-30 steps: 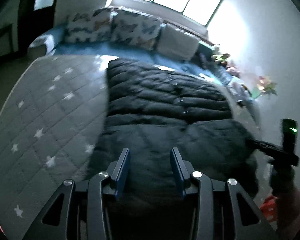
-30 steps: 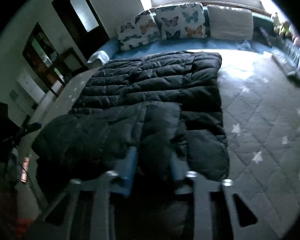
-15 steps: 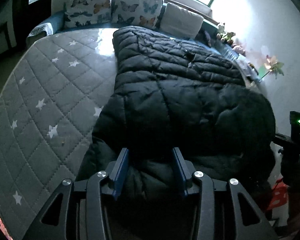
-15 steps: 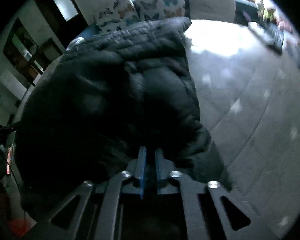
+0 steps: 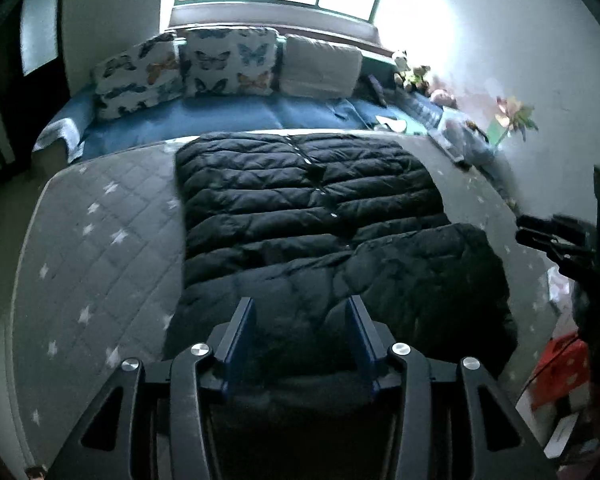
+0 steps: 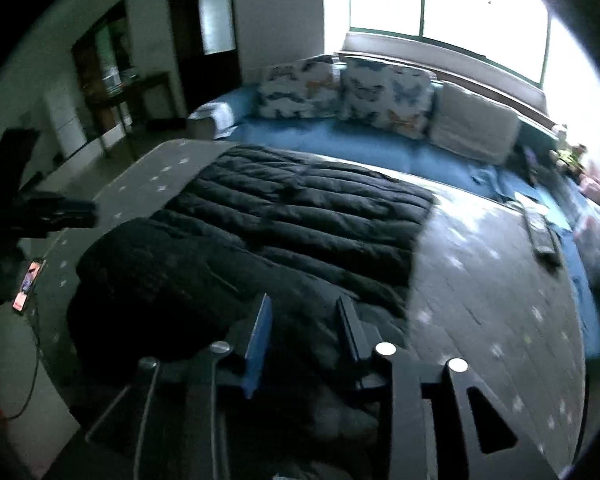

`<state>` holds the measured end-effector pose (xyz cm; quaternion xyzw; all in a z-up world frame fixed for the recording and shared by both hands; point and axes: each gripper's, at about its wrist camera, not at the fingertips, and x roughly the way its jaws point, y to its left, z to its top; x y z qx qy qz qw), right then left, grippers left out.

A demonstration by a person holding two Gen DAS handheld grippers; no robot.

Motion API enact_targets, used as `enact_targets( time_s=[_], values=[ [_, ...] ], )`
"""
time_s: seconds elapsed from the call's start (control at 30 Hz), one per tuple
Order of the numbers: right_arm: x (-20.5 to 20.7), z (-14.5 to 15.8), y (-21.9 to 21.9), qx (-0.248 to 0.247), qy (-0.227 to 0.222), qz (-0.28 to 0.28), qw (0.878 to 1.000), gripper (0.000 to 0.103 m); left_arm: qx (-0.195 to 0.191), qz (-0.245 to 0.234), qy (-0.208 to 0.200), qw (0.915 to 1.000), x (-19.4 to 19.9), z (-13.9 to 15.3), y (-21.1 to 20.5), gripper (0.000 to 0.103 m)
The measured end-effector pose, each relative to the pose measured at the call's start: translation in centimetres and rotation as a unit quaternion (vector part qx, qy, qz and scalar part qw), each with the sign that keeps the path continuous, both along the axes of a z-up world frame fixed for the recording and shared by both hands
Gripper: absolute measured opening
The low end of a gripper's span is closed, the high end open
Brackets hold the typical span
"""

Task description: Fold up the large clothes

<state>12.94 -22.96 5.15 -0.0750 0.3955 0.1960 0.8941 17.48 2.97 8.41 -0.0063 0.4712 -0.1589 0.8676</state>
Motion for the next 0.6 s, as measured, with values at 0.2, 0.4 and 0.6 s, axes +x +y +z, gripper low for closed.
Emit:
enact_targets(
  time_s=[0.2,0.4,0.6],
  values=[
    [1.4,-4.9,2.0,-0.026,0.048,0.034,0.998,0.037,0.005,-0.028,0.05,0.9983,3.1,-4.5,-2.5,0.05],
    [2.1,-10.9,1.4,-0.035,0.103,0.031,0.994,0.036,-0.014,-0.031,0.077,0.9964,3.6,-9.4,-2.2,0.05],
    [1.3,-8.2,1.5,-0.054,0.103,0.037,0.993,0.037,0.004,-0.034,0.081,0.9961,3.2,-7.5,-2.4,0.05]
  ],
)
